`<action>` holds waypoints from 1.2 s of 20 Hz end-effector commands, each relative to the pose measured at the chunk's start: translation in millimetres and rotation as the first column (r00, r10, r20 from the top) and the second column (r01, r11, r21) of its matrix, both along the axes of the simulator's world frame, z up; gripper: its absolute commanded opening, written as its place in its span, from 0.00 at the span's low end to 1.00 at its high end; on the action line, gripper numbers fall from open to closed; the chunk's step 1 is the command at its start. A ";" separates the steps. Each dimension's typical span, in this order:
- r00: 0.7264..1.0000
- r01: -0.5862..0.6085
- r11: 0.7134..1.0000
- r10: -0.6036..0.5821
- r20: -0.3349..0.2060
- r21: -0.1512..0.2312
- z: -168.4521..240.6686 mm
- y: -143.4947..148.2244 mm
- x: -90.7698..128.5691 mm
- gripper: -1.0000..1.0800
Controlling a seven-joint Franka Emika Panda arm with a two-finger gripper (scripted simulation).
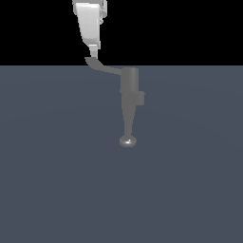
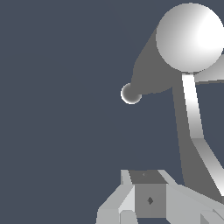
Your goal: Turn on the faucet by rotating a designated handle.
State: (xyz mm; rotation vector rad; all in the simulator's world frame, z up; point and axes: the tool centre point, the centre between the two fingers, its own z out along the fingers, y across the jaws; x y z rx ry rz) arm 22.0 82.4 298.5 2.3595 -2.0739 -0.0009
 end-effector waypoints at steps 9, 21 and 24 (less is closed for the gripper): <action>1.000 0.001 1.000 -0.001 0.000 0.000 -0.2 -3.1 -20.8 0.00; 1.000 0.001 1.000 -0.001 0.000 0.000 -0.1 -9.1 -58.4 0.00; 1.000 0.001 1.000 -0.001 0.000 0.000 -0.2 -10.6 -68.1 0.00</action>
